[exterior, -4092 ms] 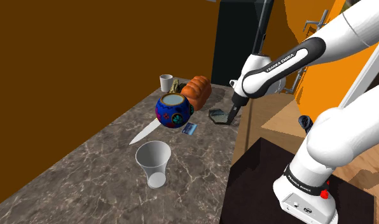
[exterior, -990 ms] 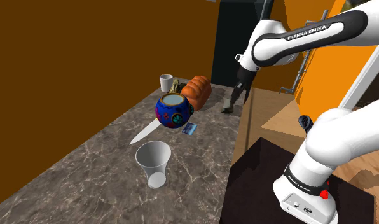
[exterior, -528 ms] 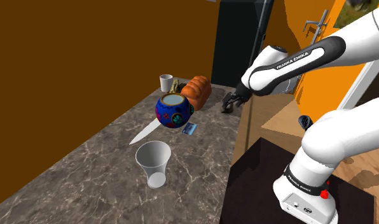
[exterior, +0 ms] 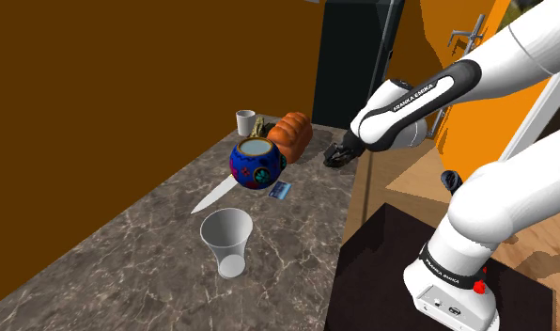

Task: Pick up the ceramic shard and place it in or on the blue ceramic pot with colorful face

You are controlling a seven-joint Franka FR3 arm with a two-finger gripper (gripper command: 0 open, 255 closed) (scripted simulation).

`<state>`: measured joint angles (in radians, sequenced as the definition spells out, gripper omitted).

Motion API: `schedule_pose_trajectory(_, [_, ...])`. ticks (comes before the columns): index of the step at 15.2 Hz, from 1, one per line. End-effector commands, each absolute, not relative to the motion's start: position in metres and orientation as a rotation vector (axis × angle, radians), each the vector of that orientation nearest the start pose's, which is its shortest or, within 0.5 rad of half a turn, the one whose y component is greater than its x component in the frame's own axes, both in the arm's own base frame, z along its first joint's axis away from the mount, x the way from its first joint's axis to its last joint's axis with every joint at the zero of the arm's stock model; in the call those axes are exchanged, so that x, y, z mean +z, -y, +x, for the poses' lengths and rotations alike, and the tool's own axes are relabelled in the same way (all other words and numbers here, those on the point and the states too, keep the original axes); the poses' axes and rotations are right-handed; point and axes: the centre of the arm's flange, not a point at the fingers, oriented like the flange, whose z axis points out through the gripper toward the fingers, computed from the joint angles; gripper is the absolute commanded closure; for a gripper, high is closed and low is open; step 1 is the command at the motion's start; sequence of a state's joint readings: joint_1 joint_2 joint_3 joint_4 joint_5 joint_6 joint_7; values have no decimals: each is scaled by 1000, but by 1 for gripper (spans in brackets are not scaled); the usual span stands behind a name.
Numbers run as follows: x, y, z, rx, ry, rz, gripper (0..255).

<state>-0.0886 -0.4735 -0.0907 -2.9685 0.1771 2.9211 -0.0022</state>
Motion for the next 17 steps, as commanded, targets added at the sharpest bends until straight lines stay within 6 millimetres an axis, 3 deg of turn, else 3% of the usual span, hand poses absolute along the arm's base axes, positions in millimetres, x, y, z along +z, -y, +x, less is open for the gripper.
schedule_pose_trajectory(1, [332, 70, 343, -651, -507, -2950, 0])
schedule_pose_trajectory(5, [332, 70, 343, -651, -507, -2950, 0])
schedule_pose_trajectory(6, [332, 70, 343, -651, -507, -2950, 255])
schedule_pose_trajectory(15, [332, 70, 343, -651, -507, -2950, 255])
schedule_pose_trajectory(17, [342, 70, 343, -651, -507, -2950, 255])
